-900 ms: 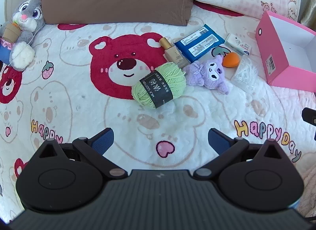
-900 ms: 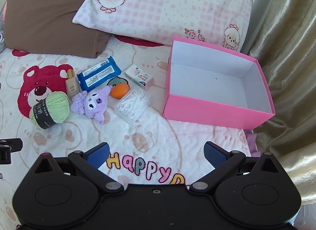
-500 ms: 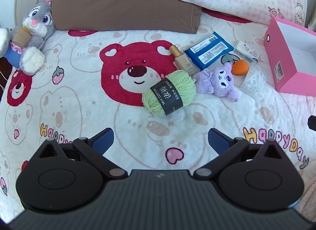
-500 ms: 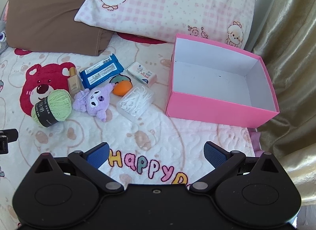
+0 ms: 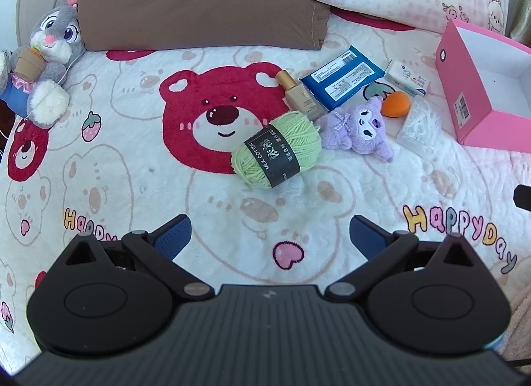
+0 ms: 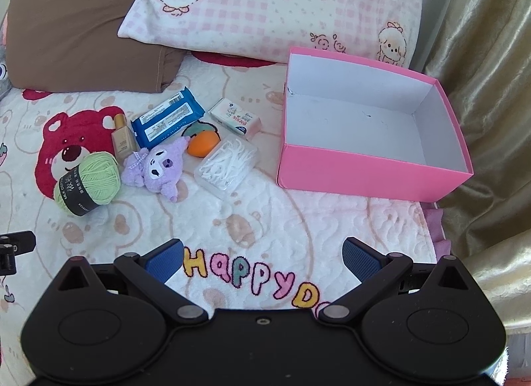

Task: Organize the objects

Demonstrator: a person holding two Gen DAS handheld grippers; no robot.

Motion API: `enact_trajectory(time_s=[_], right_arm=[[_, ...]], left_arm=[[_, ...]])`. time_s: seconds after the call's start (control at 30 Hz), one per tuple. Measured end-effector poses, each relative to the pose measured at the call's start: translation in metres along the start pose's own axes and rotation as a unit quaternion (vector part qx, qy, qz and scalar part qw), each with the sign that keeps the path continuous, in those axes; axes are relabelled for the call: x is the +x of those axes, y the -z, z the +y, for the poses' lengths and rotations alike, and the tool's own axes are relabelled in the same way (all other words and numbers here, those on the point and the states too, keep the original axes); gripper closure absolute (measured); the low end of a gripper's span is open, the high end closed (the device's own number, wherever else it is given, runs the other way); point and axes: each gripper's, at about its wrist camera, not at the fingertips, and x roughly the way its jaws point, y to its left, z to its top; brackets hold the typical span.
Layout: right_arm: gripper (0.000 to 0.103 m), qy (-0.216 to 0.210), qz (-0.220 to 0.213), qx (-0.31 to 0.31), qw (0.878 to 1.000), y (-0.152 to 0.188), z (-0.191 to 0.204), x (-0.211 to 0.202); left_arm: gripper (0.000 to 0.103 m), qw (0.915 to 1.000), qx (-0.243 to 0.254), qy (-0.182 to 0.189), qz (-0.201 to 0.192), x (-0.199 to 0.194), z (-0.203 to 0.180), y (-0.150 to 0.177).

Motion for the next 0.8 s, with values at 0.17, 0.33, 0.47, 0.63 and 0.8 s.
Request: enact_trajectory(time_s=[0.17, 0.33, 0.47, 0.63, 0.8], right_arm=[[0.000, 0.000, 0.000, 0.002, 1.000, 0.0000, -0.0011, 0.0000], [0.000, 0.001, 0.003, 0.005, 1.000, 0.0006, -0.0031, 0.0022], [0.000, 0.001, 0.004, 0.006, 1.000, 0.0013, -0.0034, 0.0027], [0.000, 0.000, 0.004, 0.003, 1.000, 0.0024, -0.0021, 0.0024], [0.000, 0.000, 0.005, 0.000, 1.000, 0.0025, -0.0014, 0.0021]], left_arm=[[0.000, 1.0000, 0.002, 0.003, 0.007, 0.0008, -0.0008, 0.0002], [0.000, 0.9999, 0.007, 0.008, 0.007, 0.0005, -0.0026, 0.0015], [0.000, 0.9999, 0.003, 0.010, 0.009, 0.0011, -0.0030, 0.0019], [0.000, 0.9999, 0.003, 0.012, 0.010, 0.0014, -0.0022, 0.0026], [0.000, 0.9999, 0.002, 0.012, 0.010, 0.0013, -0.0025, 0.0028]])
